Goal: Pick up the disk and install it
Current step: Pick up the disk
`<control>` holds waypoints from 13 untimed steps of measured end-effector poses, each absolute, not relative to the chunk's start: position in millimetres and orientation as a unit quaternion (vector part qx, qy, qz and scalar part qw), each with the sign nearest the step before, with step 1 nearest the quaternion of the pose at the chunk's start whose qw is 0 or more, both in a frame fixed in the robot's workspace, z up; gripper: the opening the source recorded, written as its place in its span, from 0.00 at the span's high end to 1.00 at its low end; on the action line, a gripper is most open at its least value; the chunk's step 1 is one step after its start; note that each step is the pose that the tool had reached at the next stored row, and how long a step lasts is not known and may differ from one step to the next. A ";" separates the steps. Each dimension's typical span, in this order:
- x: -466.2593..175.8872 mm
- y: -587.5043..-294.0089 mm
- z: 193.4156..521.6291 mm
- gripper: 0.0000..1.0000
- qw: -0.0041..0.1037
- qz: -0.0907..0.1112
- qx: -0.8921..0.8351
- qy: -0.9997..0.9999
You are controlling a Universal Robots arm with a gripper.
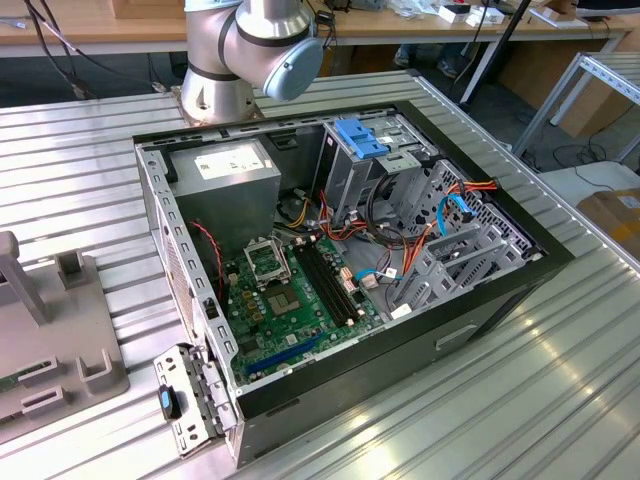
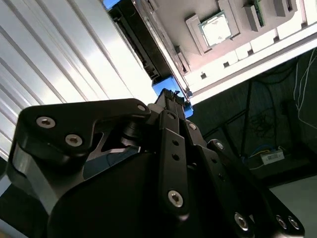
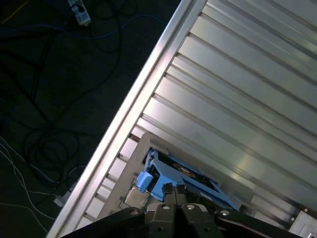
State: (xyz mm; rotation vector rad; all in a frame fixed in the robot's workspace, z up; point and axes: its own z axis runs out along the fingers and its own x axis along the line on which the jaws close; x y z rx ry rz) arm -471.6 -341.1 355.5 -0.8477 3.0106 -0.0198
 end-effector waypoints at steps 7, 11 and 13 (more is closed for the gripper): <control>-471.7 -341.1 353.2 0.89 0.008 -0.006 -0.352 0.936; -471.7 -341.1 353.2 0.89 0.009 -0.006 -0.359 0.933; -471.7 -341.1 353.2 0.89 0.008 -0.006 -0.359 0.933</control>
